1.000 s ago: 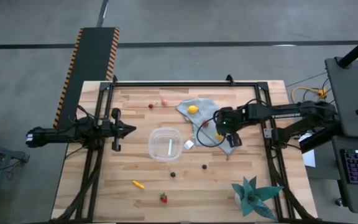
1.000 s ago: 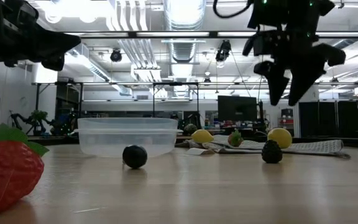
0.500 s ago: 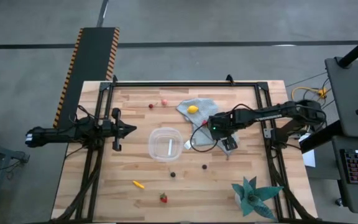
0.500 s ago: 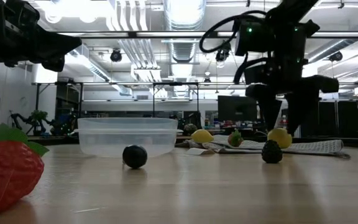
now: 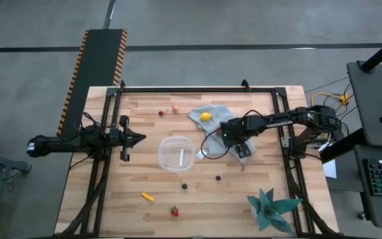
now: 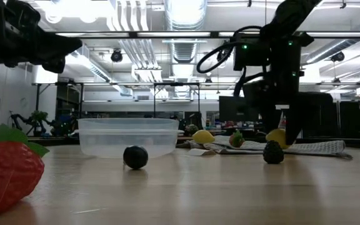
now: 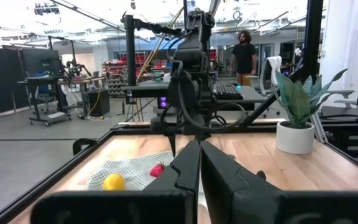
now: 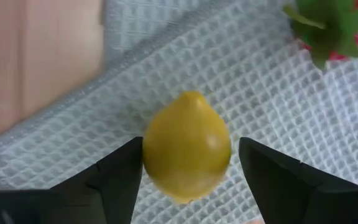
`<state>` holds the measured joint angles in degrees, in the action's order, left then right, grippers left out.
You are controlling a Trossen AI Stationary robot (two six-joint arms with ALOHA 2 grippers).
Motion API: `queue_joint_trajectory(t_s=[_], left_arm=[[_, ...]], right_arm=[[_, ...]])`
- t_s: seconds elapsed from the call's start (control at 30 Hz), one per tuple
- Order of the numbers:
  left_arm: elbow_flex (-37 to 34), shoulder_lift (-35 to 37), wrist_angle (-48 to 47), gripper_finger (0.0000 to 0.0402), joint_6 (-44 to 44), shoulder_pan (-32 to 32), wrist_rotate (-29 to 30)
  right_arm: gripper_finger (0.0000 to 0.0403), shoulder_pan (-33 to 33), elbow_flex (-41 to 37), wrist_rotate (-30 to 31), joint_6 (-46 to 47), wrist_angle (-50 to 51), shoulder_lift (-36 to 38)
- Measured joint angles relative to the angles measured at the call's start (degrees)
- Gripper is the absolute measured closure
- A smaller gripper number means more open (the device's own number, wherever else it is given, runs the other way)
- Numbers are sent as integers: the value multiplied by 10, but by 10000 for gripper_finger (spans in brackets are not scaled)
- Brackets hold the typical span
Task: Pick and placing Produce into tupperware
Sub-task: Put the bottom yellow lemon into the transparent bin
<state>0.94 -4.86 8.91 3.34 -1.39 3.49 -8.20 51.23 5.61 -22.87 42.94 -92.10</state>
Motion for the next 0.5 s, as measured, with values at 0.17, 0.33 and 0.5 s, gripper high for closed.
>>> queue_joint_trajectory(t_s=[0.17, 0.33, 0.5], left_arm=[[-4, -1, 0, 401, 0, 0, 0], [-4, -3, -1, 402, 0, 0, 0], [-4, -3, -1, 402, 0, 0, 0]], right_arm=[[158, -9, -6, -18, 2, -11, 4], [164, -8, -16, -41, 0, -32, 3], [171, -10, -21, -40, 3, -35, -2]])
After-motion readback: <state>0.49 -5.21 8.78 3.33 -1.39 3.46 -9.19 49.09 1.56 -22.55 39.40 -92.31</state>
